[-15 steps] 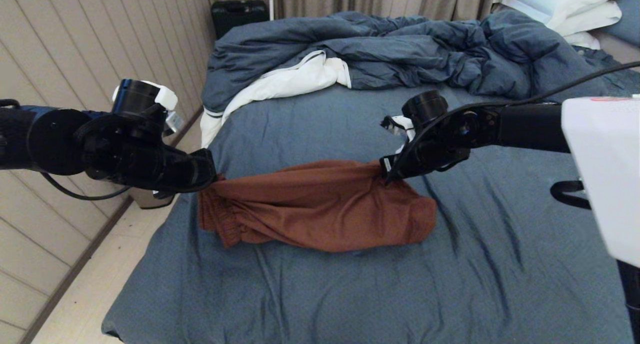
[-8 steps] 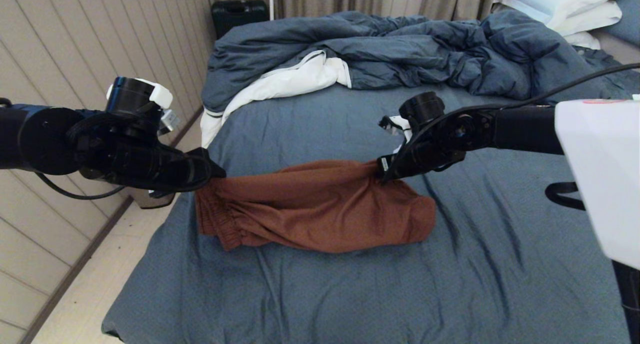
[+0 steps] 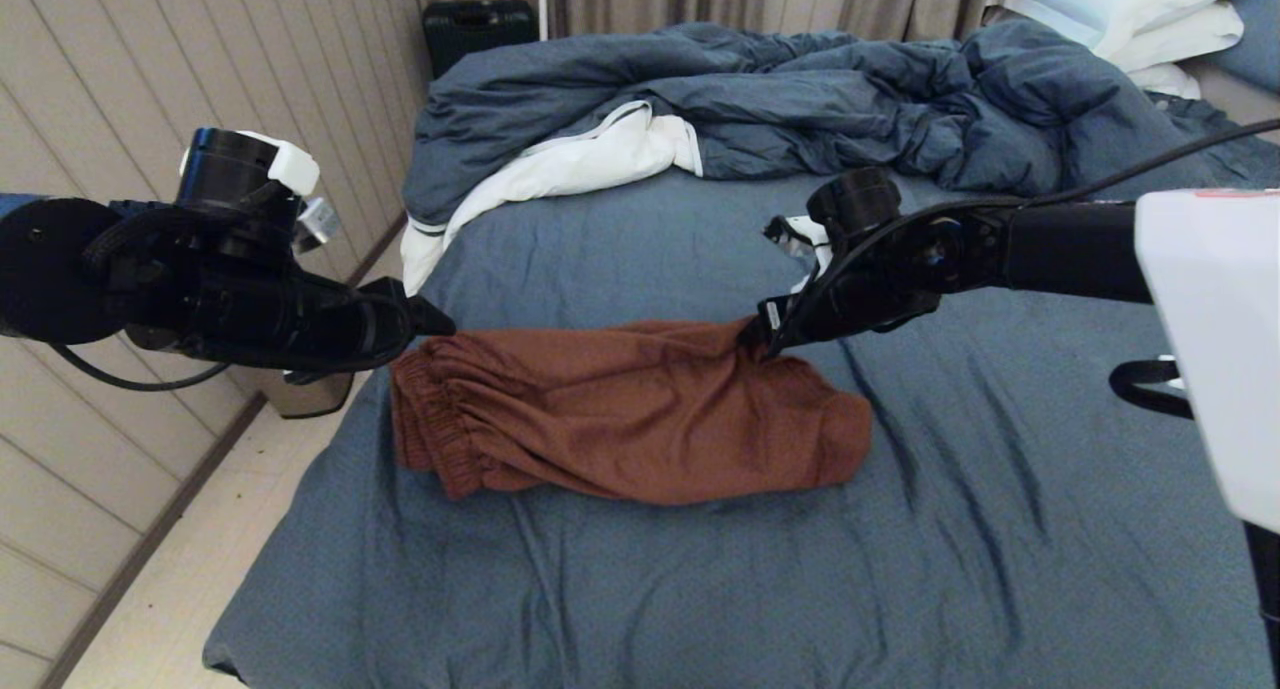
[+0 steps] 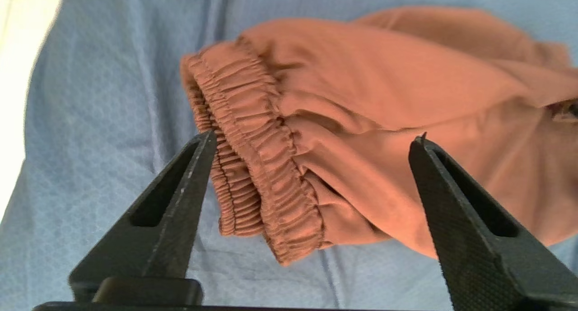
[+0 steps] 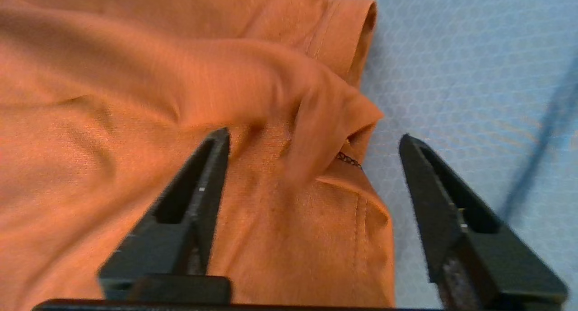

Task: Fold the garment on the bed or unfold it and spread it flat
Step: Fold the brown shorts

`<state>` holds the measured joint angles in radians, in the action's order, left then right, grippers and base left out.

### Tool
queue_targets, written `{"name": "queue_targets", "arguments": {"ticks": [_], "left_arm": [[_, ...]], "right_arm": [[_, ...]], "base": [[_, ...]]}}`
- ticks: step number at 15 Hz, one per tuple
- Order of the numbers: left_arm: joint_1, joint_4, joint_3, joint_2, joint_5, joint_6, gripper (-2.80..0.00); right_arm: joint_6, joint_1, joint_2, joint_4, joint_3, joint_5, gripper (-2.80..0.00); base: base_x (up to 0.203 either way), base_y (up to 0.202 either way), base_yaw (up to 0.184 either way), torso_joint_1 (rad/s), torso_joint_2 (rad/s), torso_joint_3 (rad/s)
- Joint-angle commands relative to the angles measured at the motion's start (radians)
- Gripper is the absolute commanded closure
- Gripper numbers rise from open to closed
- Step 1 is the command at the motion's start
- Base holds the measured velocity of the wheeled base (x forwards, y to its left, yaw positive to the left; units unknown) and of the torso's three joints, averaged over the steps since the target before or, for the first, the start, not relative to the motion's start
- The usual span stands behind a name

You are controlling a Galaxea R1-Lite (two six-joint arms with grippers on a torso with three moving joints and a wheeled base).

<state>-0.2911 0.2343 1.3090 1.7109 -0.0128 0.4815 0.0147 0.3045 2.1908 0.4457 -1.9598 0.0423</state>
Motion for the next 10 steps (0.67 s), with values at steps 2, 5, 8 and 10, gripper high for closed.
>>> {"name": "queue_targets", "arguments": {"ticks": [2,5,8,10], "left_arm": [[0.008,0.000,0.011,-0.070,0.002,0.001,-2.80],[0.008,0.001,0.002,-0.127,0.001,-0.004,-2.80],[0.006,0.011,-0.005,-0.155,-0.004,-0.003,-2.80],[0.002,0.021,-0.020,-0.181,-0.003,-0.005,0.00]], "right_arm": [[0.011,-0.010,-0.041,0.002,0.001,0.001,-2.80],[0.040,-0.019,-0.105,0.003,0.001,0.001,-2.80],[0.045,-0.033,-0.121,0.004,0.001,-0.001,-2.80],[0.049,-0.043,-0.140,0.010,0.016,0.001,-2.80]], "base": [[0.000,0.000,0.000,0.000,0.00,0.000],[0.000,0.000,0.000,0.000,0.00,0.000],[0.000,0.000,0.000,0.000,0.00,0.000],[0.000,0.000,0.000,0.000,0.00,0.000]]}}
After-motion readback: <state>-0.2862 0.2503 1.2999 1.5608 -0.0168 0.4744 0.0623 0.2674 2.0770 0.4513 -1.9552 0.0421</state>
